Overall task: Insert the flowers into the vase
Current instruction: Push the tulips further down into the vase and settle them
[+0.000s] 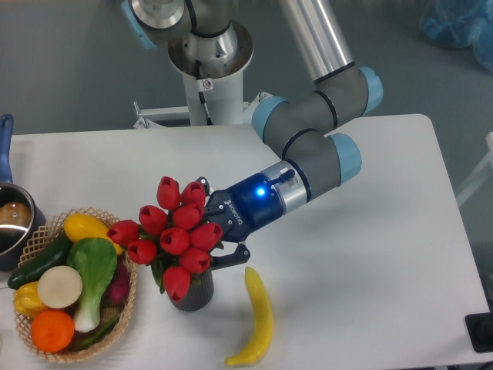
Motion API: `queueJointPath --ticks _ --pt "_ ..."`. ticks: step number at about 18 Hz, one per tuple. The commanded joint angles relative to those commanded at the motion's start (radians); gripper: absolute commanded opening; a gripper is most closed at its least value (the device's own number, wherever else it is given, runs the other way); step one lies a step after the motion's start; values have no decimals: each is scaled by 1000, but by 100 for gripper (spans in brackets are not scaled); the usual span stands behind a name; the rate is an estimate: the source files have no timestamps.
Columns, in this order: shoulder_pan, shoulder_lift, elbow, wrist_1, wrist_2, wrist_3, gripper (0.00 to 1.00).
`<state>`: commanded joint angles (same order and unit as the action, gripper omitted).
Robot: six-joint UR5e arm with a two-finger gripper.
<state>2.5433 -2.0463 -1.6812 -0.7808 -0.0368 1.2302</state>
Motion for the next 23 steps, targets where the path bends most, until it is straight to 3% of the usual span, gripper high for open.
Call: queueJointPath --ticks 23 --pt "-11 -35 -29 0 20 29 56"
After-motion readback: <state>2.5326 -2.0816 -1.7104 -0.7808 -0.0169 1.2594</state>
